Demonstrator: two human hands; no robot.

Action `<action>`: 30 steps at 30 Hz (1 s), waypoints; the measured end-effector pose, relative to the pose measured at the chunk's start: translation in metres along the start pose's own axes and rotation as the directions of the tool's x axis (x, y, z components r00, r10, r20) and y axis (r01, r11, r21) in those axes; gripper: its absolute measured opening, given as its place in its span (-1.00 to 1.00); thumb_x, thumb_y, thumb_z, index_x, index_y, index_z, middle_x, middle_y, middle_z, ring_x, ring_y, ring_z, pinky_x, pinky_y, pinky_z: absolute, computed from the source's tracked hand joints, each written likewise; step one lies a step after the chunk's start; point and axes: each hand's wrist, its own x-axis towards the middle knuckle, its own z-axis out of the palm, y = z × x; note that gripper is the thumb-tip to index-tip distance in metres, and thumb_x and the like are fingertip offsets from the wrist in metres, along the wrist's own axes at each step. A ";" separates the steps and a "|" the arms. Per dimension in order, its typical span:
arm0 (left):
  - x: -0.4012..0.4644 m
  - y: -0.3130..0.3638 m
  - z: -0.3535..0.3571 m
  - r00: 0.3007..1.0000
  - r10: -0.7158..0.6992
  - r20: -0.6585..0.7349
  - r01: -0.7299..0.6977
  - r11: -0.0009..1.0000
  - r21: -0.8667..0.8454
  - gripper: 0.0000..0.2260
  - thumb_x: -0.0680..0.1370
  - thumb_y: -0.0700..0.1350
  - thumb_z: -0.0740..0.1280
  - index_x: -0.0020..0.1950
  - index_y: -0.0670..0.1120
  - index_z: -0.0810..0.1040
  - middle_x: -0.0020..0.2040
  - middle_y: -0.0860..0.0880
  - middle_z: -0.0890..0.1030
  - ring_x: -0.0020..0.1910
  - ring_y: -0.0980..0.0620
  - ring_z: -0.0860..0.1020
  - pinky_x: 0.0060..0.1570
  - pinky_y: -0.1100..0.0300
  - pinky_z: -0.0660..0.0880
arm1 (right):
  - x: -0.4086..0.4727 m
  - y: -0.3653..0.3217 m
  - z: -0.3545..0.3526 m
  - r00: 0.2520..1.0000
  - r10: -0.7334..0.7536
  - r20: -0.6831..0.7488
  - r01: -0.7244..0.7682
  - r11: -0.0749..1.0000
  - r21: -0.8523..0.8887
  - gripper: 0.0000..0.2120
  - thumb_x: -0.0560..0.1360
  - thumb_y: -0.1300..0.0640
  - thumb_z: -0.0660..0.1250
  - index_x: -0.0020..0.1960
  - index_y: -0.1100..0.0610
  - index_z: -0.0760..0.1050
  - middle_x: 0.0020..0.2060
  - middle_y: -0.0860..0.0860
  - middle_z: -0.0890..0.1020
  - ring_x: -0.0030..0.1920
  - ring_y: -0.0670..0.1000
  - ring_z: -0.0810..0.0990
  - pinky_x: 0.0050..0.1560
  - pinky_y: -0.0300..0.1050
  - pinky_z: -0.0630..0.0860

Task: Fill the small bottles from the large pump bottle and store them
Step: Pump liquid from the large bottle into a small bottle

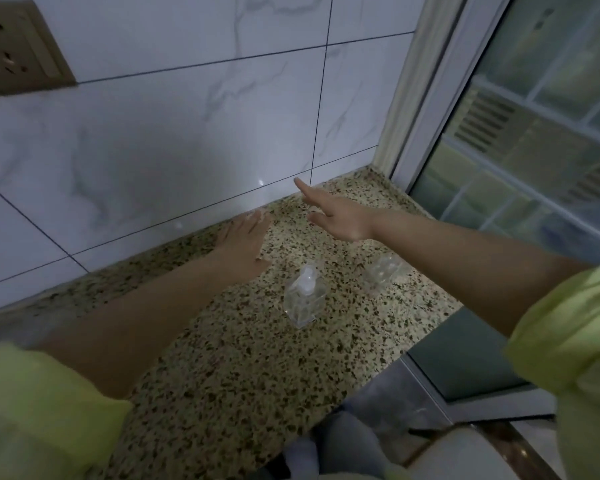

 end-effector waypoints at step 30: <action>-0.027 0.087 0.098 0.825 -0.540 0.169 0.558 0.726 -0.403 -0.17 0.40 -0.12 0.59 0.57 -0.10 0.24 0.45 -0.11 0.44 0.36 -0.11 0.47 0.25 0.17 0.41 | 0.044 0.095 0.020 0.681 -0.470 0.561 0.460 0.871 0.171 -0.02 0.52 0.17 0.50 0.66 -0.17 -0.10 0.60 0.03 0.26 0.47 0.07 0.43 0.39 -0.05 0.45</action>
